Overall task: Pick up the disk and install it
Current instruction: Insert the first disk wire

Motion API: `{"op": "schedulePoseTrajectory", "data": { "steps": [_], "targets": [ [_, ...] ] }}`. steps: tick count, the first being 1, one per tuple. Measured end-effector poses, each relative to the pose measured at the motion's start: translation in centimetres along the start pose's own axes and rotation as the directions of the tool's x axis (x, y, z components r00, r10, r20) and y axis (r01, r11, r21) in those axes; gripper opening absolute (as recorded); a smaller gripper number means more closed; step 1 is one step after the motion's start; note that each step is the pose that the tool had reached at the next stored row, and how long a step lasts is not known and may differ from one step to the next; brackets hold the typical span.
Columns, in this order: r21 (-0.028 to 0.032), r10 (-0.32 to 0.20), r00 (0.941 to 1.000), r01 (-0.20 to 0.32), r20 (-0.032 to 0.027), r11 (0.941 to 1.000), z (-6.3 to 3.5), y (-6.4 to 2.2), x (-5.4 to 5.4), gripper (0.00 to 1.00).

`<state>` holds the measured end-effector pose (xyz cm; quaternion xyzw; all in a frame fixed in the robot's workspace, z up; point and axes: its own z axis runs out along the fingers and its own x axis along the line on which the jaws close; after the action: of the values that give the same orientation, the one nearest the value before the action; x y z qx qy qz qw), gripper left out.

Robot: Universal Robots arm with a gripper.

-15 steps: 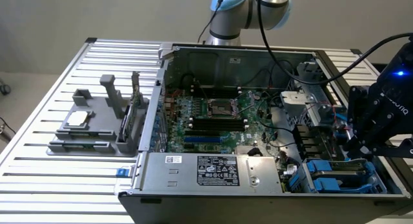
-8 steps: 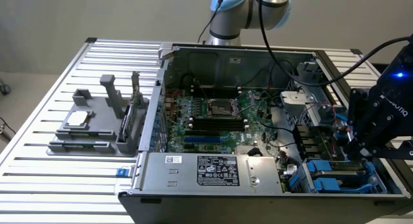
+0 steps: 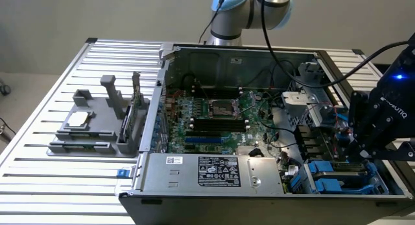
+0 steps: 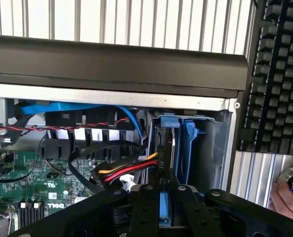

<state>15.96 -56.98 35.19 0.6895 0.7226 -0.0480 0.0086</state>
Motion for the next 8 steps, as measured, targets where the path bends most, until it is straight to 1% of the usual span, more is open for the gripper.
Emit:
{"op": "schedulePoseTrajectory", "data": {
  "steps": [3, 5, 8],
  "targets": [
    [0.0025, 0.007, 1.0, -0.007, 0.0041, 1.0, 0.11, 0.35, 0.06, 0.16],
    [0.004, 0.015, 0.9999, -0.015, 0.0051, 0.9999, 0.21, 0.55, 0.08, 0.16],
    [0.0089, 0.028, 0.9996, -0.028, 0.0077, 0.9996, 0.38, 0.69, 0.09, 0.16]
  ]
}}
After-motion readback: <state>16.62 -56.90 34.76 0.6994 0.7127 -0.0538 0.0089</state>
